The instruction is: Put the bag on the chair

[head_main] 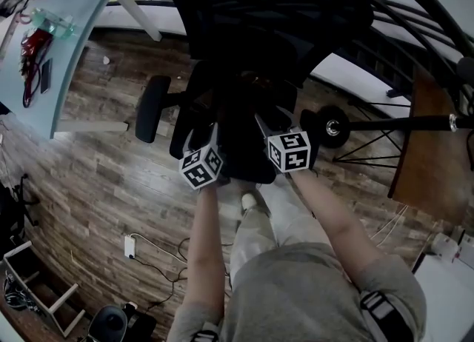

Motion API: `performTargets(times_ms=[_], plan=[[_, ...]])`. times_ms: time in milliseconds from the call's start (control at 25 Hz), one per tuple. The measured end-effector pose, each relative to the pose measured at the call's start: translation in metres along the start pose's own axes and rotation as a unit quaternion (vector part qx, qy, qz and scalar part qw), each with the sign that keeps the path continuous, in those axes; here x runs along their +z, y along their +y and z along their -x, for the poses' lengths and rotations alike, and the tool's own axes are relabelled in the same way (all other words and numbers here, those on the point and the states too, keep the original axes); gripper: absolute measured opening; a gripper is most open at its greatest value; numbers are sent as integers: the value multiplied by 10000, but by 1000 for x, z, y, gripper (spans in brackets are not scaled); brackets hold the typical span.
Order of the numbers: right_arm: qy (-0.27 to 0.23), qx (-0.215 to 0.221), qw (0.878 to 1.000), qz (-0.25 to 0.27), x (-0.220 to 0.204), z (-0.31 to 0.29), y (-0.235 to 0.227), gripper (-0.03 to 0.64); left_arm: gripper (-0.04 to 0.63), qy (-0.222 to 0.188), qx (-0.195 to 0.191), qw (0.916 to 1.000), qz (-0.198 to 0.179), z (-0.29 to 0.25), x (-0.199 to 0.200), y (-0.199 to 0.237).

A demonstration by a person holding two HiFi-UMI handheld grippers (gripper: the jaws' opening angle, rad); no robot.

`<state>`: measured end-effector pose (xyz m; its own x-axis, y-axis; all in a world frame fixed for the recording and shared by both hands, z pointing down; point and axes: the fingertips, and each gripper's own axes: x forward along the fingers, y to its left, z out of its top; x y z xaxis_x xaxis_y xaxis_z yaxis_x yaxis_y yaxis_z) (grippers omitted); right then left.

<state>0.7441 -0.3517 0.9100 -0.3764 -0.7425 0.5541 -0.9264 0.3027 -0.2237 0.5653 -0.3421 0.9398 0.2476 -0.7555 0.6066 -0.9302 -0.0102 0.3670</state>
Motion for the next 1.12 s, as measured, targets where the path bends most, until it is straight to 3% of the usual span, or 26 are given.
performTargets(times_ms=[280, 520, 680, 880, 1120], plan=[[-291, 48, 9996, -54, 20, 37, 17, 185, 281, -131, -252, 9996, -91, 34, 10, -25], [-515, 116, 9982, -287, 35, 82, 33, 115, 144, -356, -523, 9968, -487, 80, 21, -57], [-553, 69, 9981, -275, 36, 111, 44, 44, 56, -674, -547, 9950, -501, 112, 31, -70], [-599, 151, 9978, -252, 32, 145, 62, 17, 20, -702, -545, 9954, -357, 145, 31, -78], [-770, 183, 9968, -115, 33, 180, 79, 6, 8, -573, -683, 9949, -469, 175, 20, -90]])
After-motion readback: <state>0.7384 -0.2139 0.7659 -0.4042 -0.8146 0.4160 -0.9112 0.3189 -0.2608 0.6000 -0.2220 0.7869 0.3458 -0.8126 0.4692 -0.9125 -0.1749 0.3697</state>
